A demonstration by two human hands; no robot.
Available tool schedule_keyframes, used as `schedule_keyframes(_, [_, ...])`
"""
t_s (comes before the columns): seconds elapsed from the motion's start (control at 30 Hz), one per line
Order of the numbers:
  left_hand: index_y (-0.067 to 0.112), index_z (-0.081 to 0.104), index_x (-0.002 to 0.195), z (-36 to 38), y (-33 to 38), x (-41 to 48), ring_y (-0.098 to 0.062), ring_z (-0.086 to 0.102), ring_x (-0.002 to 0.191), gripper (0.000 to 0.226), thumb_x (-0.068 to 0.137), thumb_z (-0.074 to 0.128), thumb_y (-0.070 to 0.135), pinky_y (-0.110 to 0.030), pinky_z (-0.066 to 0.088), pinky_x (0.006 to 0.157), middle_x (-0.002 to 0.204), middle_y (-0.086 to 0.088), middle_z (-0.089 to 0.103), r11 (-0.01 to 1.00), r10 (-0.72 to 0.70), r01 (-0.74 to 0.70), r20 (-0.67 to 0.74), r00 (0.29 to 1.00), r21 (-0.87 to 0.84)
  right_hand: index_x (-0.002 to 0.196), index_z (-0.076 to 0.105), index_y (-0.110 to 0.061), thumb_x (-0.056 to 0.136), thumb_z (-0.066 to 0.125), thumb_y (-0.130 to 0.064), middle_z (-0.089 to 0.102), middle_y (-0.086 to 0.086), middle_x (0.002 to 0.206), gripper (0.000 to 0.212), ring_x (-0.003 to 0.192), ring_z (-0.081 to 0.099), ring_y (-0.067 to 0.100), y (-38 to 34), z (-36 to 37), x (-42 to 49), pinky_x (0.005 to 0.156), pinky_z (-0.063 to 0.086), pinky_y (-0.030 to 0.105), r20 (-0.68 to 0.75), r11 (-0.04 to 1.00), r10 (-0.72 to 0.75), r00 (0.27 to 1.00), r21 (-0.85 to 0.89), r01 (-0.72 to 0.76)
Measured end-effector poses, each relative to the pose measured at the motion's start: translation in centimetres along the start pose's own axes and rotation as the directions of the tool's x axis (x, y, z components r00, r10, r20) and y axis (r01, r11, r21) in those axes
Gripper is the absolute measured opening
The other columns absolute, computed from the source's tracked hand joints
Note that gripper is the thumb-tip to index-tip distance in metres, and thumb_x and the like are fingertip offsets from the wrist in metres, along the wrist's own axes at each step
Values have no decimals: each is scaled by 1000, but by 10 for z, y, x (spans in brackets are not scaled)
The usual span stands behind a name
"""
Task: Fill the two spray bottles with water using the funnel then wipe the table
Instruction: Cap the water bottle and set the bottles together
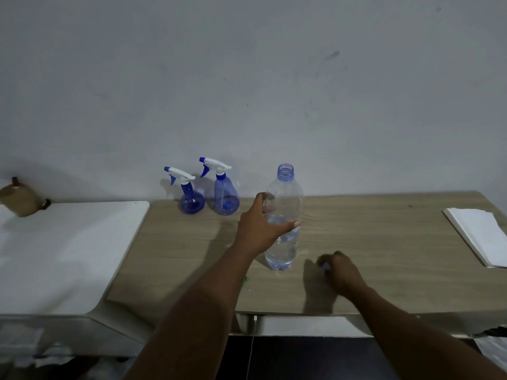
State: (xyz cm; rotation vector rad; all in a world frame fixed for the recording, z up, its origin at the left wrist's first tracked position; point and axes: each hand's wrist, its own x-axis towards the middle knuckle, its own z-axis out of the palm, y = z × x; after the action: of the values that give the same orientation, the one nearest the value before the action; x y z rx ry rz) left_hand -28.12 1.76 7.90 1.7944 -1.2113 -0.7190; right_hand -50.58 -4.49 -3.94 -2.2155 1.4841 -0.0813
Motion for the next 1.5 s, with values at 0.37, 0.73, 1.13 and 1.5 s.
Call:
schedule_keyframes(0.37, [34,48,120,3,7,-3,-10,64,104,80,56,90,57,-29,52,88,120,7,66,1000,1,-1,25,1000,-13,109,72,-19,89,74,-30,69,-7,93,24,76,62,5,-149,-244,-1,75,47,21,-307,859,-418,855,173,482])
schedule_keyframes(0.73, [36,49,119,4,0,3,-11,66,99,99,41,64,94,-39,56,92,111,12,68,997,24,-25,20,1000,71,114,72,-8,92,68,-23,63,8,110,26,93,56,22,-188,-227,-6,75,40,29,-135,833,-531,837,-267,485])
schedule_keyframes(1.13, [37,47,123,4,4,2,-15,65,106,92,48,80,78,-37,55,93,118,11,67,999,-2,0,50,999,37,88,54,-15,96,40,-64,62,5,87,52,72,54,20,-182,-227,1,63,42,32,-104,770,-526,844,-478,422])
schedule_keyframes(1.5, [31,45,131,6,6,2,-16,62,112,90,58,83,68,-39,53,98,128,6,63,999,14,-18,84,996,39,84,51,-18,91,22,-75,53,-1,69,65,64,54,21,-165,-217,14,59,42,31,-132,657,-642,755,-602,453])
